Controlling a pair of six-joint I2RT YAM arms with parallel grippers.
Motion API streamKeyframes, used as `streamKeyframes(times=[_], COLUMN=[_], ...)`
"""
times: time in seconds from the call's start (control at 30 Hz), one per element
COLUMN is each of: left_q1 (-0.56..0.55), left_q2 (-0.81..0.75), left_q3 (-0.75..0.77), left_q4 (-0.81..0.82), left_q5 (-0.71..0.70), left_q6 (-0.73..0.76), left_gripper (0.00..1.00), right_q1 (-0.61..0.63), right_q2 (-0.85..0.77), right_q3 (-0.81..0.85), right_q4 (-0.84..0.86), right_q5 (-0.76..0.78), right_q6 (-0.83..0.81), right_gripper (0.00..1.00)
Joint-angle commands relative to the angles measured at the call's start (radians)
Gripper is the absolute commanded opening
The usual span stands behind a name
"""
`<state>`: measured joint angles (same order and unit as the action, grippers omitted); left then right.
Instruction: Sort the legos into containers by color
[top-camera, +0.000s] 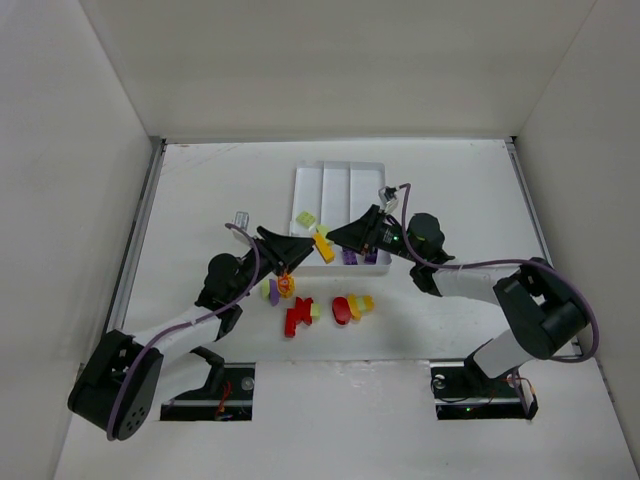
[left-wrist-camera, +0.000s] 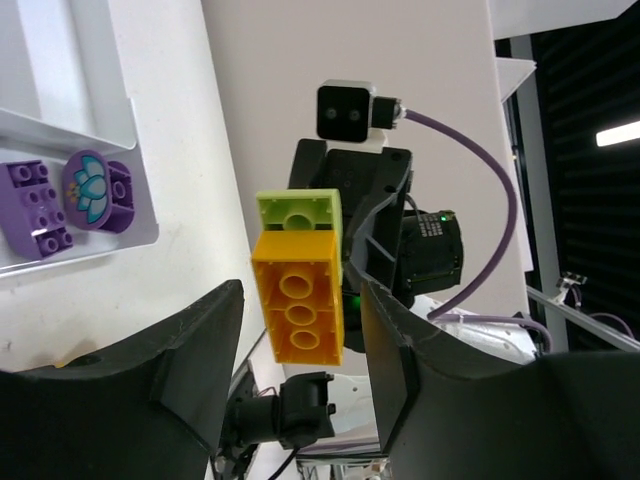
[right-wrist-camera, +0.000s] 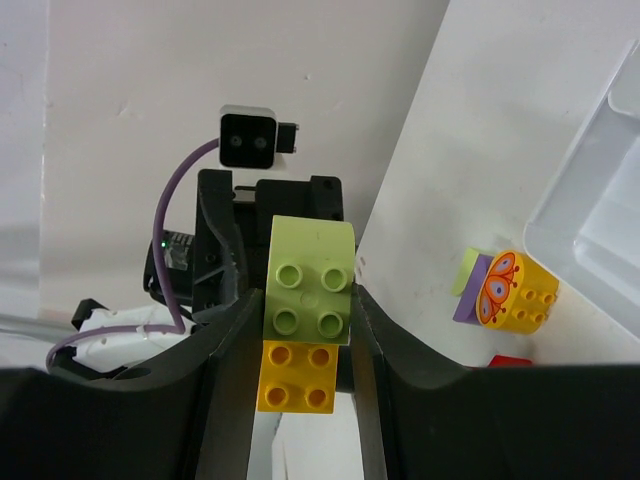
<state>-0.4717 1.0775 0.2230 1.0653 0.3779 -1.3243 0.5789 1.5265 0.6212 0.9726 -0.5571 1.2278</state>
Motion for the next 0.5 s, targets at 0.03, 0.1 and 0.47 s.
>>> streamKeyframes(times=[0.03,0.1,0.47], left_q1=[-0.012,-0.014,-0.049], left_q2=[-0.007,-0.004,0.032], left_q3=[0.036,0.038,0.084], left_q4=[-0.011,-0.022,-0.010], left_q5=[0.003,-0.004,-0.020], left_q6=[0.059,0.068,0.105], left_gripper=[0.50,0.51,0.52], right_q1=[0.002,0.002,0.023], right_q2=[0.003,0.000,0.032], right_q3=[0.018,0.020,0.026], right_q4=[0.069,0.069,0.077], right_q5=[0.008,0.006,0.005], right_q6=[-0.001,0.001,0.013], right_gripper=[0.31,0.31,0.31])
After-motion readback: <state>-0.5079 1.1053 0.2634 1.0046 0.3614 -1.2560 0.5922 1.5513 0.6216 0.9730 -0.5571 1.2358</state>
